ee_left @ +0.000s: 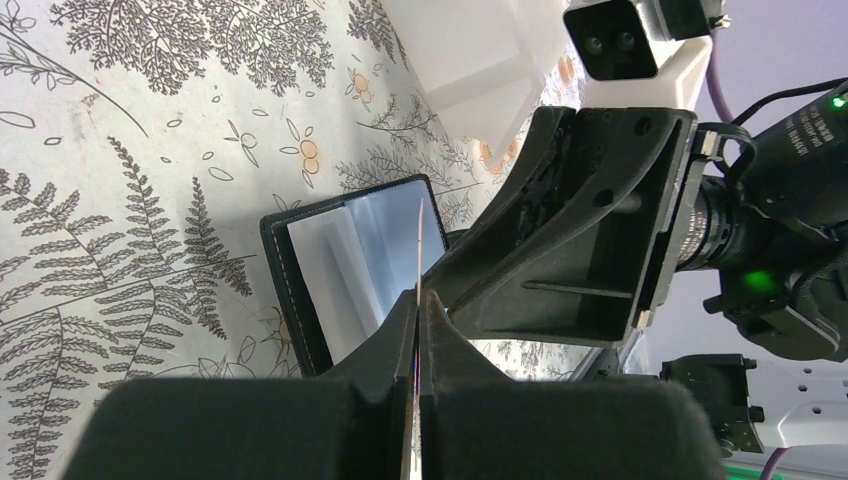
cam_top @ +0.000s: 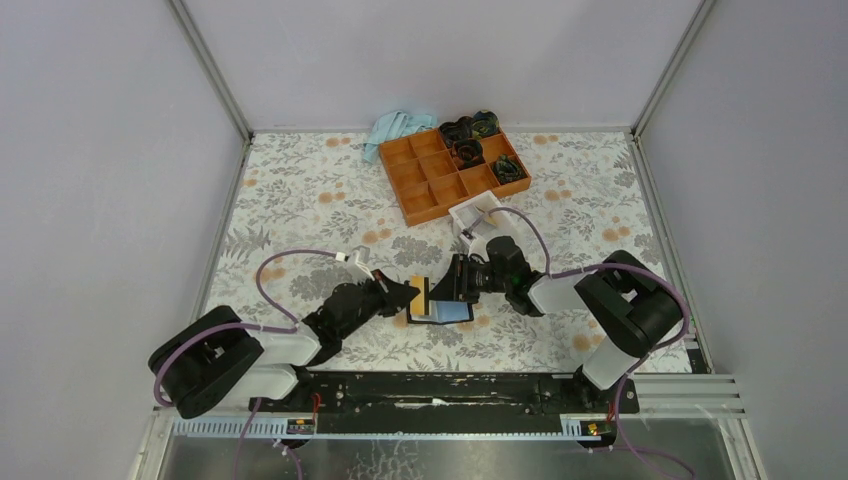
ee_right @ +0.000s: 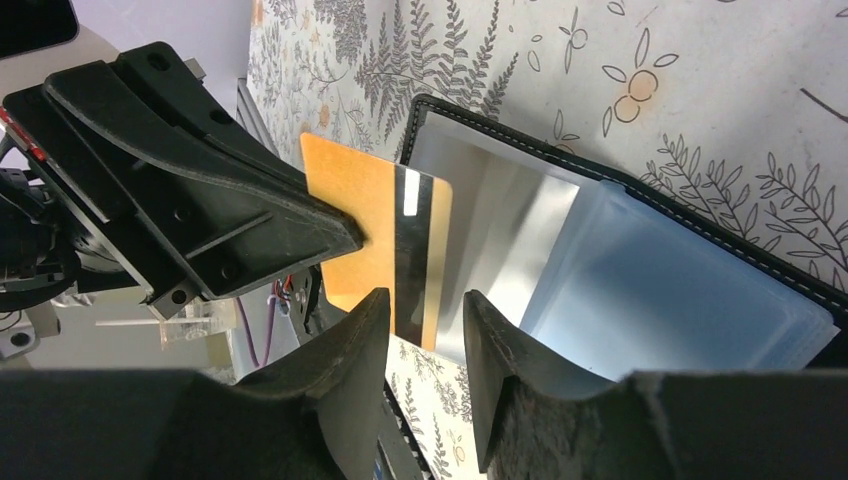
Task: Put the credit cards into the card holder
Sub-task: Pick up the credit card from the storage box.
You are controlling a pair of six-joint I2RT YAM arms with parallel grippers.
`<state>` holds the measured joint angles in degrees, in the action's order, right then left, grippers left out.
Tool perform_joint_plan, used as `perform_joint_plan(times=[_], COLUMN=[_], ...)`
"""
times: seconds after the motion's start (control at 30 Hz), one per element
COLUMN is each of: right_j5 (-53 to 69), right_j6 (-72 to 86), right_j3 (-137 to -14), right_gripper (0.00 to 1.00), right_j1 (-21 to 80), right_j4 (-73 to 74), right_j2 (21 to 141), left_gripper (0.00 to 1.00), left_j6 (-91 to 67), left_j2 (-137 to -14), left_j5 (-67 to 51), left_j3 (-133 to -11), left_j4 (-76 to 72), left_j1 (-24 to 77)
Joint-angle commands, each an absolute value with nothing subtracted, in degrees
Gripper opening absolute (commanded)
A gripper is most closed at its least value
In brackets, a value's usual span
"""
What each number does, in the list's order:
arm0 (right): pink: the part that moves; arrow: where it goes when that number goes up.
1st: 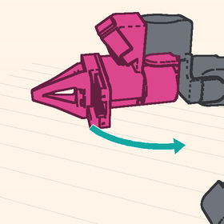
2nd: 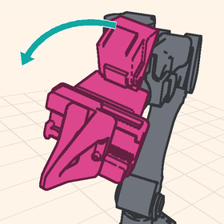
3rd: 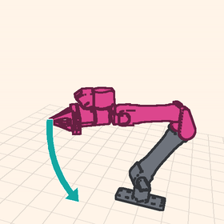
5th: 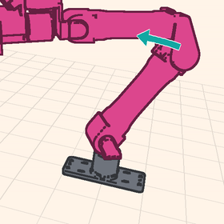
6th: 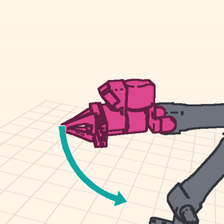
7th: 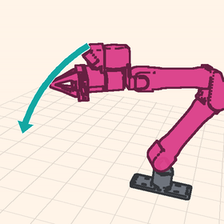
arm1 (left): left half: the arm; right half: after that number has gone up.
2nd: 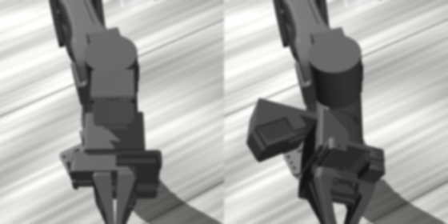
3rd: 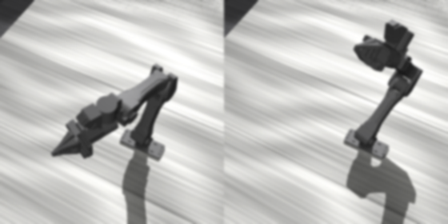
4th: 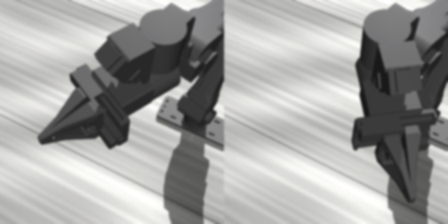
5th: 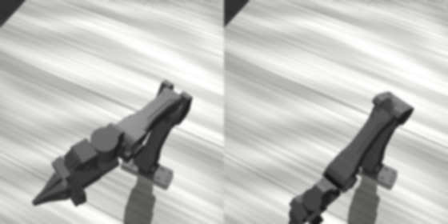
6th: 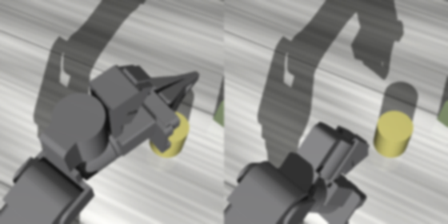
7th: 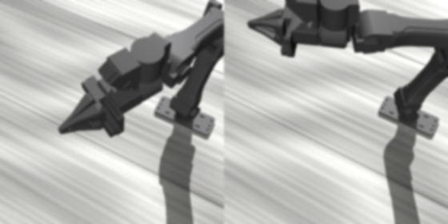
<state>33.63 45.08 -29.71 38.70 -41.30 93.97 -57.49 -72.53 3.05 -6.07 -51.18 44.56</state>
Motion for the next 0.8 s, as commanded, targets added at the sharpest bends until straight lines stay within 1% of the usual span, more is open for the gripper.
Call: perform_joint_plan(times=[0.0, 0.53, 0.77], right_j5=[34.5, 36.1, 38.0], right_j6=[46.8, 53.5, 59.4], right_j3=[-28.8, -25.4, -24.3], right_gripper=[0.41, 0.41, 0.39], right_j1=[39.2, 39.2, 39.2], right_j4=[-48.6, -66.1, -80.2], right_j2=[95.0, 102.2, 107.3], left_gripper=[0.0, 0.0, 0.0], left_j6=[-58.9, -60.9, -61.4], left_j2=[-73.3, -75.7, -77.8], left_j5=[4.4, 4.5, 4.0], left_j3=[-4.9, -4.1, -4.0], left_j4=[-57.1, -61.7, -63.8], left_j1=[44.2, 44.5, 44.5])
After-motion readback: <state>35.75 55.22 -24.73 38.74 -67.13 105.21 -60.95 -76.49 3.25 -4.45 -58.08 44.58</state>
